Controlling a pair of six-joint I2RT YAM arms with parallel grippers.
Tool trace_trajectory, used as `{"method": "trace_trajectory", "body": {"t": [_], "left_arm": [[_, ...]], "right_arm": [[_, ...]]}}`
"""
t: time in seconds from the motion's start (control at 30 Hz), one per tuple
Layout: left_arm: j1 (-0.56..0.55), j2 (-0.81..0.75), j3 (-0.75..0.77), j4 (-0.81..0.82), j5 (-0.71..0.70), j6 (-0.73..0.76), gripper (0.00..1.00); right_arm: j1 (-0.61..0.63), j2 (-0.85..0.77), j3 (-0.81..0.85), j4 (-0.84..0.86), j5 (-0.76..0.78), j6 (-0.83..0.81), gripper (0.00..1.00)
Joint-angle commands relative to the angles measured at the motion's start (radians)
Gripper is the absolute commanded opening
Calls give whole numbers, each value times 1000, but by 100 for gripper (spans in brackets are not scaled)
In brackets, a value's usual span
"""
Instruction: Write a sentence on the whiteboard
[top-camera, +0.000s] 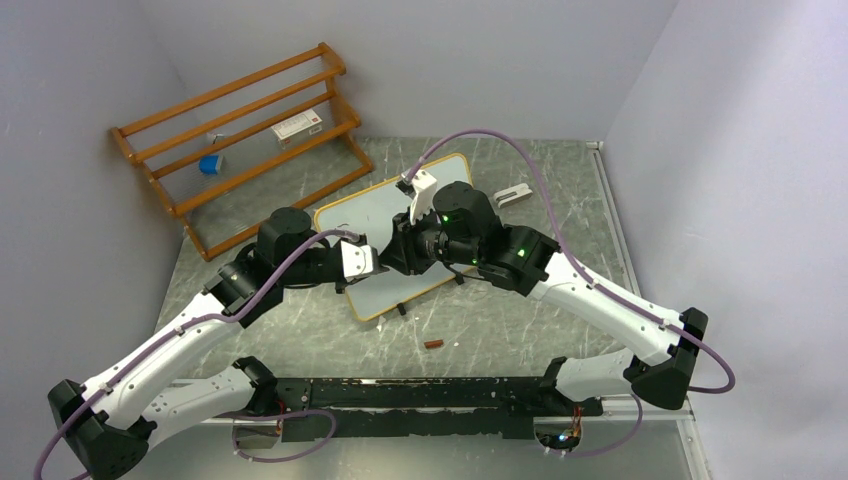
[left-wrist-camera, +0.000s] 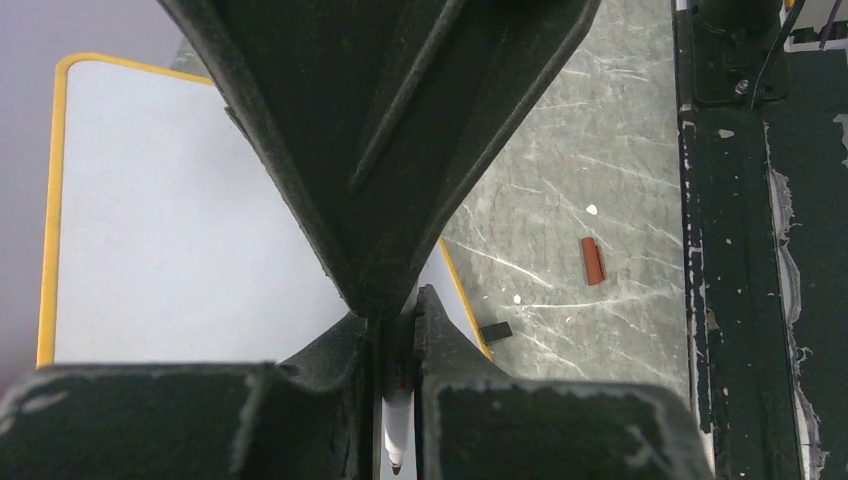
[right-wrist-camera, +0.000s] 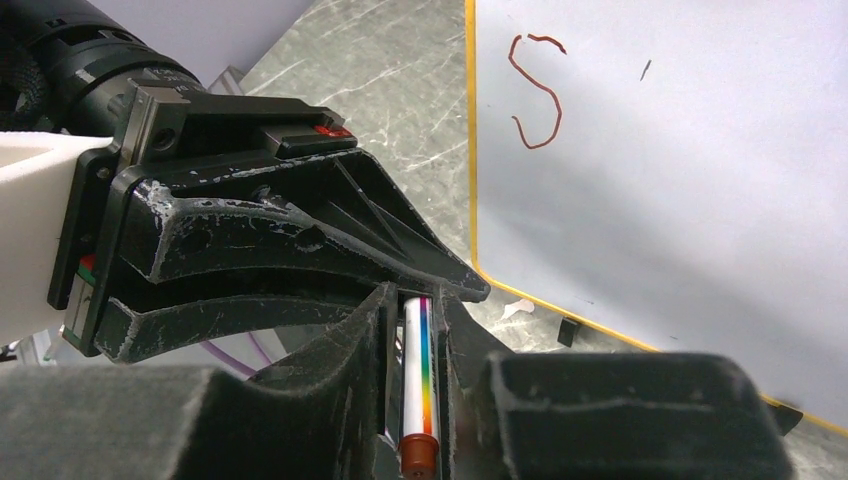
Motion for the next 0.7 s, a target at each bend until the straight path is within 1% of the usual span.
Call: {"method": "trace_trajectory", "body": {"t": [0.0, 0.2, 0.33, 0.5, 0.67], "left_arm": [[15, -2, -10, 91, -38, 10, 5], [16, 5, -3, 59, -42, 37, 5], [16, 3, -1, 42, -27, 57, 5], [16, 2, 6, 18, -12, 76, 5], [14, 10, 16, -4, 13, 85, 5]], "right_arm": [[7, -5, -4, -7, -92, 19, 24], [-9, -6, 17, -49, -126, 2, 26], [-24, -4, 37, -93, -139, -17, 29], [-55, -5, 50, -135, -161, -35, 30], [-74, -7, 53, -132, -188, -38, 29]]}}
